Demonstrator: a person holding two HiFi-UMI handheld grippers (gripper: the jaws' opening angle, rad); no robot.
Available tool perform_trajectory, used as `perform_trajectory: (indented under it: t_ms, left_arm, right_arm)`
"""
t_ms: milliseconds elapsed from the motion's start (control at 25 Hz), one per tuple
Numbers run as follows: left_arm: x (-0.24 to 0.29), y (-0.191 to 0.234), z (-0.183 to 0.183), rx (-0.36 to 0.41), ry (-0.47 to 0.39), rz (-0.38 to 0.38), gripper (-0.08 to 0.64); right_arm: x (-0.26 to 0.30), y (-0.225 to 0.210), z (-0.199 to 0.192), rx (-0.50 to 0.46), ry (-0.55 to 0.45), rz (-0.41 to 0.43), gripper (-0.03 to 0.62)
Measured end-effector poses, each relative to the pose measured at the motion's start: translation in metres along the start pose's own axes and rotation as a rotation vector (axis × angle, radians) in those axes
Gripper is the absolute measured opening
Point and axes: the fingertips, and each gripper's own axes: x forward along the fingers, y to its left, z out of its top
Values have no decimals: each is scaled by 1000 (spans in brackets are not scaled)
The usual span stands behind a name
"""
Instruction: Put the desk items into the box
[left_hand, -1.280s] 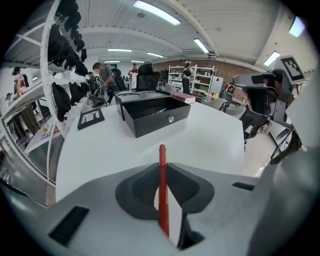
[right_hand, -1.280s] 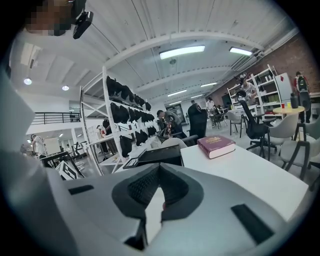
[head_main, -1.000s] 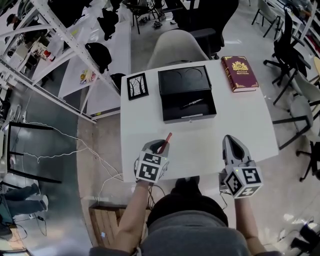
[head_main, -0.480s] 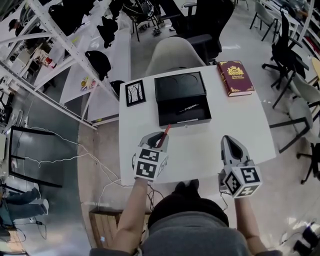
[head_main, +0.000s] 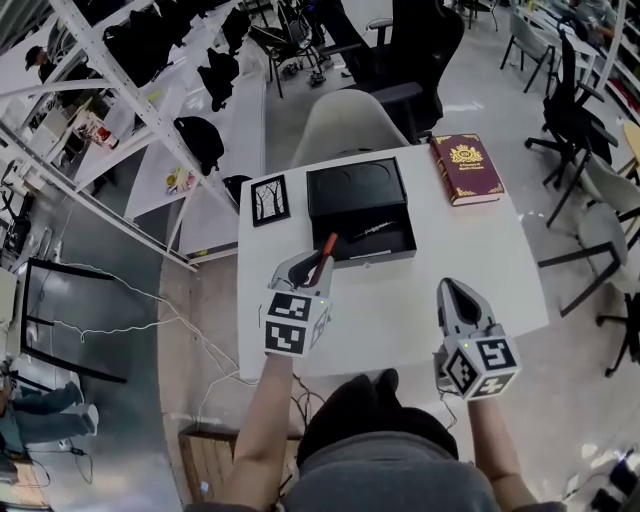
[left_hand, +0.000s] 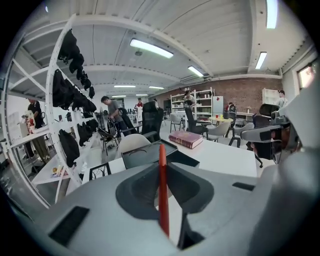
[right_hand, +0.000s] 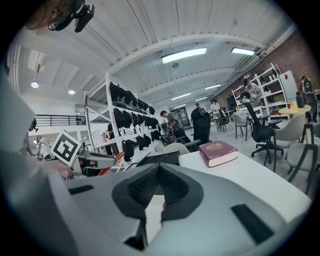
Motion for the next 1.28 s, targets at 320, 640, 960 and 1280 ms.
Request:
perform_trajectory:
  t_ms: [320, 640, 960, 1280]
  left_arm:
    - [7, 11, 43, 68, -67, 10, 51]
    - [32, 12, 67, 114, -94, -59, 51]
    - [76, 4, 64, 183, -62, -143, 51]
    - [121, -12, 30, 263, 46, -261, 51]
  right_arm:
    - [7, -1, 2, 11, -4, 4, 5]
    - [18, -3, 11, 7, -8, -35, 5]
    - [32, -5, 11, 11, 3, -83, 5]
    - [38, -16, 10, 23, 13, -142, 5]
